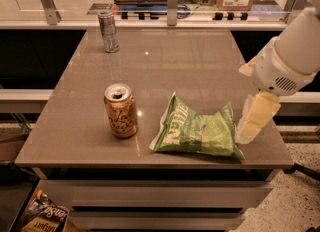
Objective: Move green jalapeno chip bag near redbull can
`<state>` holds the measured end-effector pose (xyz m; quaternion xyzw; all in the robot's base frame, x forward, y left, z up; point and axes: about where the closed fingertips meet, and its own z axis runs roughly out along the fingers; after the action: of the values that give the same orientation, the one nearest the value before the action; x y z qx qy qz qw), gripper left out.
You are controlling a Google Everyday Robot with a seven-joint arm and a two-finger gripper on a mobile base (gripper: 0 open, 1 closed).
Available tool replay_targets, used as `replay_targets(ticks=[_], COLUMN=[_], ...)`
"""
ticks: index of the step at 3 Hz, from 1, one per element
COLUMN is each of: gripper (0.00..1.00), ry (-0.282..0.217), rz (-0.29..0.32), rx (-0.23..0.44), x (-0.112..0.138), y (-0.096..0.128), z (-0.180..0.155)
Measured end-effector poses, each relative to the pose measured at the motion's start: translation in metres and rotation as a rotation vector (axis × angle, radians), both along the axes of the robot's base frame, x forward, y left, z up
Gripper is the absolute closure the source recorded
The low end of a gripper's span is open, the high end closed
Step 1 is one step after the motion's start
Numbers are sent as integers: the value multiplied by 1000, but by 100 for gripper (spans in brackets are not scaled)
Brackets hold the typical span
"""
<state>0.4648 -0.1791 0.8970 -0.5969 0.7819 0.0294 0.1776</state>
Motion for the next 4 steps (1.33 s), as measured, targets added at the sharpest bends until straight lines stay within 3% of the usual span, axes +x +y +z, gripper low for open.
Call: replay_targets(ticks=[1,2,4], gripper=[0,0,0], ry=[7,1,-30], rz=[14,29,60], rx=[96,147,146], x=[-1,-10,-43], y=[18,33,63], z=[-36,-53,-52])
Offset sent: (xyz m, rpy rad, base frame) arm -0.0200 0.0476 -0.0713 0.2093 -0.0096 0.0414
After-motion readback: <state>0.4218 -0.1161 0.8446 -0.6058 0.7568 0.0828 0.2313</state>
